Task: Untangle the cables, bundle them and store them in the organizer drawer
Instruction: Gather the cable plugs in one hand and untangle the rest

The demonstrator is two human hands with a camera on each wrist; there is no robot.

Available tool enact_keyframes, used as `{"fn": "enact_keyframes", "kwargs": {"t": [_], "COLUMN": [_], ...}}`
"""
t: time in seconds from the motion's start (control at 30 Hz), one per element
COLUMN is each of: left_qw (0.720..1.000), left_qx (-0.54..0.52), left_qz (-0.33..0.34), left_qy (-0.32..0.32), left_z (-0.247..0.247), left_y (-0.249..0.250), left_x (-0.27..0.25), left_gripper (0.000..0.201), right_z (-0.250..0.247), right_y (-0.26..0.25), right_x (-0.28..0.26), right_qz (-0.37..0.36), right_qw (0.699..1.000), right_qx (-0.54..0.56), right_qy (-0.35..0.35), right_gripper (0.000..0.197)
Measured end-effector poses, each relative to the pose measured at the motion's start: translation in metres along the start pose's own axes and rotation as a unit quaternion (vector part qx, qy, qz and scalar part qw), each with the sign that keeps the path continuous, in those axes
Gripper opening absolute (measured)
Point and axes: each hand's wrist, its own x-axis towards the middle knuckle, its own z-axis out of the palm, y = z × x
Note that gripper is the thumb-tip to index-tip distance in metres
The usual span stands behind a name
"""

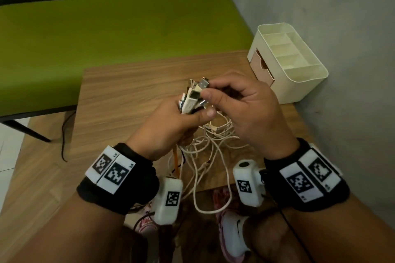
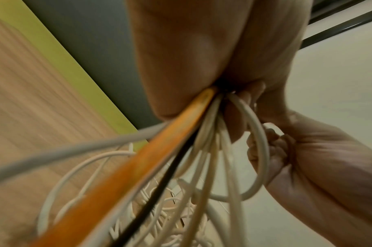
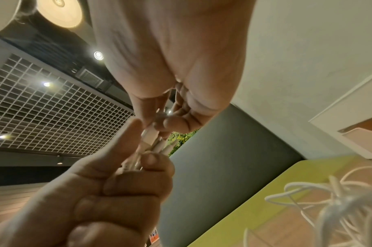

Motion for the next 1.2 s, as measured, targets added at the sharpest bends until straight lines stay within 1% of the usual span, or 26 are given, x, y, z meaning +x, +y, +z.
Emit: {"fn": "enact_keyframes", "kwargs": {"t": [0.07, 0.1, 0.17, 0.2, 0.27, 0.33, 0.37, 0.43, 0.47, 0.53, 0.6, 0.67, 0.73, 0.8, 0.9, 0.97, 1.03, 1.1, 1.13, 1.2], "left_qw": [0.999, 0.999, 0.998, 0.998, 0.998, 0.998, 0.998, 0.999, 0.999, 0.999, 0.999, 0.998, 0.998, 0.999, 0.999, 0.999, 0.999, 0.999, 0.999, 0.998], "left_qx": [-0.031, -0.046, -0.057, -0.056, -0.052, -0.055, -0.058, -0.047, -0.027, 0.008, -0.007, -0.043, -0.041, -0.017, -0.014, -0.015, 0.004, 0.023, 0.033, 0.048], "left_qz": [-0.003, -0.008, -0.012, -0.013, -0.02, -0.024, -0.02, -0.002, 0.008, 0.023, 0.014, 0.0, -0.002, -0.01, -0.029, -0.038, -0.04, -0.037, -0.032, -0.029], "left_qy": [-0.027, -0.028, -0.005, 0.01, 0.027, 0.018, 0.005, -0.021, -0.031, -0.045, -0.04, -0.037, -0.045, -0.048, -0.013, 0.012, 0.013, -0.002, -0.007, -0.01], "left_z": [-0.003, -0.004, -0.004, -0.004, -0.003, -0.003, -0.003, -0.006, -0.007, -0.008, -0.008, -0.007, -0.007, -0.006, -0.002, 0.001, 0.002, 0.003, 0.004, 0.004], "left_y": [0.002, 0.002, 0.004, 0.003, 0.004, 0.005, 0.005, 0.003, 0.002, 0.001, 0.001, 0.002, 0.004, 0.006, 0.004, 0.004, 0.006, 0.007, 0.008, 0.007], "left_x": [0.0, 0.0, 0.0, 0.001, 0.002, 0.003, 0.003, 0.003, 0.002, 0.001, 0.001, 0.002, 0.001, 0.0, -0.001, 0.001, 0.002, 0.002, 0.001, -0.001], "left_gripper": [0.04, 0.044, 0.046, 0.045, 0.045, 0.044, 0.047, 0.051, 0.049, 0.039, 0.029, 0.02, 0.012, 0.018, 0.025, 0.026, 0.024, 0.024, 0.024, 0.024], "right_z": [-0.001, -0.002, -0.004, -0.005, -0.009, -0.012, -0.012, -0.009, -0.008, -0.005, -0.004, -0.005, -0.005, -0.002, 0.001, 0.0, -0.003, -0.004, -0.003, 0.002], "right_y": [-0.001, -0.001, 0.0, 0.0, 0.001, 0.002, 0.002, 0.003, 0.003, 0.003, 0.003, 0.004, 0.005, 0.005, 0.005, 0.003, 0.001, 0.0, 0.0, 0.003], "right_x": [0.001, 0.001, 0.001, 0.001, 0.001, 0.004, 0.005, 0.007, 0.007, 0.007, 0.007, 0.007, 0.008, 0.01, 0.011, 0.01, 0.01, 0.01, 0.01, 0.011], "right_qz": [0.027, 0.038, 0.048, 0.049, 0.055, 0.036, 0.021, 0.004, 0.005, 0.017, 0.012, -0.012, -0.018, -0.003, 0.009, 0.012, 0.017, 0.012, 0.003, -0.023], "right_qw": [1.0, 0.999, 0.998, 0.997, 0.997, 0.995, 0.995, 0.996, 0.996, 0.996, 0.997, 0.998, 0.997, 0.996, 0.995, 0.995, 0.992, 0.986, 0.982, 0.974], "right_qx": [0.01, 0.009, 0.003, 0.007, 0.057, 0.096, 0.093, 0.074, 0.067, 0.057, 0.042, 0.018, 0.016, 0.025, 0.027, 0.032, 0.037, -0.002, -0.042, -0.114], "right_qy": [-0.009, -0.022, -0.048, -0.05, -0.027, -0.019, -0.025, -0.044, -0.054, -0.066, -0.064, -0.059, -0.068, -0.085, -0.093, -0.095, -0.117, -0.164, -0.186, -0.196], "right_gripper": [0.016, 0.015, 0.016, 0.018, 0.027, 0.039, 0.04, 0.029, 0.023, 0.018, 0.018, 0.021, 0.024, 0.022, 0.02, 0.026, 0.039, 0.044, 0.041, 0.03]}}
